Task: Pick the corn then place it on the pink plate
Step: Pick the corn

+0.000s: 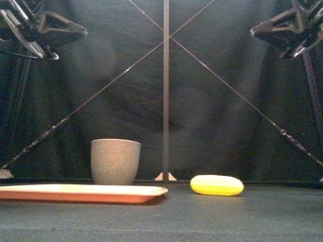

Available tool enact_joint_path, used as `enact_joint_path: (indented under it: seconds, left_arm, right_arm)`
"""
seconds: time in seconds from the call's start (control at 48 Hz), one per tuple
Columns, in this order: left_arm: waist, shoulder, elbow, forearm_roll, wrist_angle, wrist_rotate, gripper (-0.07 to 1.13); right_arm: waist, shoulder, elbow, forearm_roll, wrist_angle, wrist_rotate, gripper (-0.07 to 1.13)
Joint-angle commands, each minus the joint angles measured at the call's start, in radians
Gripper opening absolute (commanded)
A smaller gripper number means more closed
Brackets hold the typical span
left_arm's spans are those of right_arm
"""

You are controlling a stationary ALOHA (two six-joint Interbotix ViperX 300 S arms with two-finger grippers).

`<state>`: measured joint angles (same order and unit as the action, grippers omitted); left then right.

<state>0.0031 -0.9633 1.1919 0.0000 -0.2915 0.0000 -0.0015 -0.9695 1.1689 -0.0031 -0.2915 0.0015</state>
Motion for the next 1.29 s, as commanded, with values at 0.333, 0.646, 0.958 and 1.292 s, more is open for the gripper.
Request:
enact_joint_path:
  seconds: [0.333, 0.646, 0.958, 1.292]
  left_arm:
    - [0.017, -0.11, 0.009, 0.003, 0.028, 0.003, -0.03]
    - [0.018, -0.112, 0.003, 0.003, 0.072, 0.003, -0.03]
    - [0.018, -0.112, 0.003, 0.005, 0.074, 0.003, -0.03]
    - [0.017, -0.112, 0.003, 0.005, 0.08, 0.005, -0.03]
  right_arm:
    - [-0.049, 0.219, -0.035, 0.13, 0.023, 0.109, 0.08]
    - [-0.023, 0.497, -0.127, 0.17, 0.051, 0.124, 0.46]
    - [-0.051, 0.736, -0.258, 0.322, 0.202, 0.123, 0.88]
    - [-0.144, 0.847, -0.348, 0.365, 0.321, 0.127, 0.89]
